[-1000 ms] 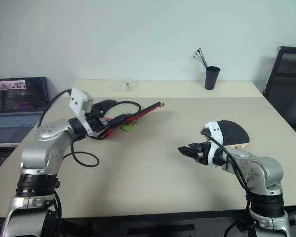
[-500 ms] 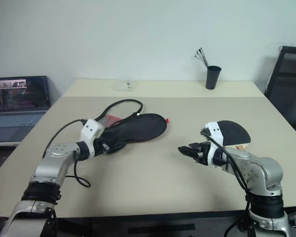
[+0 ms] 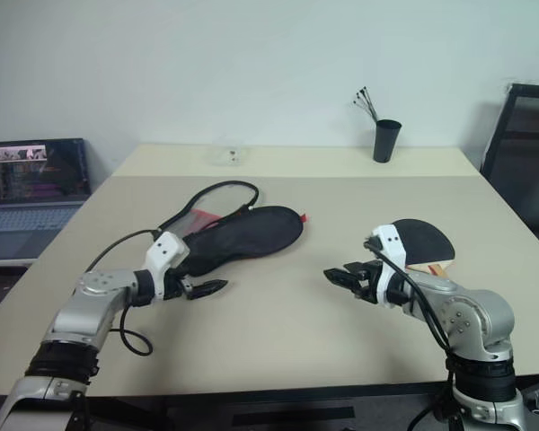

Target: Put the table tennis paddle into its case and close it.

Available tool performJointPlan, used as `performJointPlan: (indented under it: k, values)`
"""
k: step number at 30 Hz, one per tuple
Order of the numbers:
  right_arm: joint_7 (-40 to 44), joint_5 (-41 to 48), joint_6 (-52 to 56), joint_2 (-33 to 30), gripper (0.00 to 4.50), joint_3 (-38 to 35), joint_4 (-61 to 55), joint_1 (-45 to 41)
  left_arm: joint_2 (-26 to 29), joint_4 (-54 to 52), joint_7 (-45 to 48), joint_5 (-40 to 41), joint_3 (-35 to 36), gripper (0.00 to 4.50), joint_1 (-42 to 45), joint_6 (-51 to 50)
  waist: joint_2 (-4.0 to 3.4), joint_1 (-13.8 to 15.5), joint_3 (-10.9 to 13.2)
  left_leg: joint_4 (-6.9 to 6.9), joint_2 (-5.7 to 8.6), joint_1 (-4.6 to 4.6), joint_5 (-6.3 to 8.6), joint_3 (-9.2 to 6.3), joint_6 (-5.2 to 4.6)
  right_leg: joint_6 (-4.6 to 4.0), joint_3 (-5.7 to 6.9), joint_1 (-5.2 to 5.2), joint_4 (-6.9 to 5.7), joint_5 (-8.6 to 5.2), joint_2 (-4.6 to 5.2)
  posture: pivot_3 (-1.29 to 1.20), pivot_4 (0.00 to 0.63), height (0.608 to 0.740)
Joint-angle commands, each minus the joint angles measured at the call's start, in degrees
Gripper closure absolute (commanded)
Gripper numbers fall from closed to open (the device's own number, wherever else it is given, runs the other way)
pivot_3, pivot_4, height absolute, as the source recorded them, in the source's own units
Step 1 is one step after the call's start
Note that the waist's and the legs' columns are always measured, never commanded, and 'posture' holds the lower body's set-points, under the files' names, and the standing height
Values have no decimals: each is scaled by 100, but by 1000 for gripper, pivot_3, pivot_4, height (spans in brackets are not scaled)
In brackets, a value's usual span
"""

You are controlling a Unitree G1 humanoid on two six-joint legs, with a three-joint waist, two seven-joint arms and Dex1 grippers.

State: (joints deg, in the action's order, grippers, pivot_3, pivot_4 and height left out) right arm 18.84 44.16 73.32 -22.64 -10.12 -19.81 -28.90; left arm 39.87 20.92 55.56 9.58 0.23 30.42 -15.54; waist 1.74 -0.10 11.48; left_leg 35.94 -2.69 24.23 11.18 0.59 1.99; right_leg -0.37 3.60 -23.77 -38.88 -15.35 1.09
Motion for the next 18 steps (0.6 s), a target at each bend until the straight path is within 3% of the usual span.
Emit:
performJointPlan:
  k: [1, 10, 18]
  values:
    - [13, 122, -68, 19, 1294, -140, -113, -80, 29, -155, 64, 6, -2, 1211, 22, 33, 0, 0, 0, 0, 0, 0, 0, 0, 0, 0, -1, 0, 0, 0, 0, 0, 150, 740]
    - [-32, 90, -104, 54, 1294, -160, -80, -86, -55, -587, 243, 168, -65, 4439, -89, -345, 0, 0, 0, 1, 0, 0, 0, 0, 0, 0, -1, 0, 0, 0, 0, 0, 150, 740]
    - [-35, 72, -130, -14, 1294, -225, -99, -38, -569, -1395, -104, 486, -120, 4475, -171, -1239, 0, 0, 0, 4, 1, 1, 0, 0, 0, 0, -3, 1, -4, 0, 0, 0, 150, 740]
